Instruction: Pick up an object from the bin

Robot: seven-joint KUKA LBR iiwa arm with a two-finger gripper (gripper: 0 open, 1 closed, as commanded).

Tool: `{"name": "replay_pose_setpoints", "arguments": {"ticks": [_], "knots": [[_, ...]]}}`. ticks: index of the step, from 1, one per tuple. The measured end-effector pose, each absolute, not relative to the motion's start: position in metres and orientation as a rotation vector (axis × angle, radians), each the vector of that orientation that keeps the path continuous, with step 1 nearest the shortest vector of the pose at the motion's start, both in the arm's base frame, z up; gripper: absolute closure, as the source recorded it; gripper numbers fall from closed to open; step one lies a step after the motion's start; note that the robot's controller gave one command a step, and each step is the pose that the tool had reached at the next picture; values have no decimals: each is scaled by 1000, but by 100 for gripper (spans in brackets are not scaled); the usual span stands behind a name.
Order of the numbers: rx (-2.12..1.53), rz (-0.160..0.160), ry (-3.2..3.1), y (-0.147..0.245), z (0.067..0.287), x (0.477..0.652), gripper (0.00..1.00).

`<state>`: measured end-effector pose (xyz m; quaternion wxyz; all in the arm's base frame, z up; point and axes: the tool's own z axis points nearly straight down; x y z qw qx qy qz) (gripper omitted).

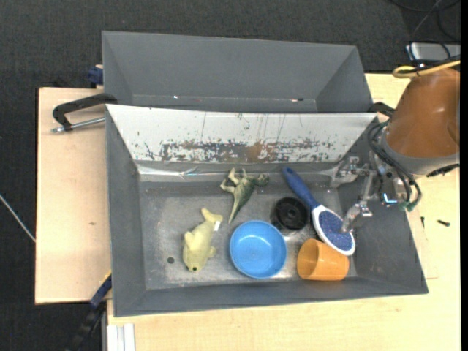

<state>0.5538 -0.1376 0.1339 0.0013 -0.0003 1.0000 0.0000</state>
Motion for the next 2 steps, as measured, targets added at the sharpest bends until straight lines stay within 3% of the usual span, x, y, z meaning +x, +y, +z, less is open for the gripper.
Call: {"name": "replay_pose_setpoints", "arguments": {"ticks": [1,2], "knots": [[416,3,3107,-124,72,517,0],[414,1,3105,-125,74,518,100]]}}
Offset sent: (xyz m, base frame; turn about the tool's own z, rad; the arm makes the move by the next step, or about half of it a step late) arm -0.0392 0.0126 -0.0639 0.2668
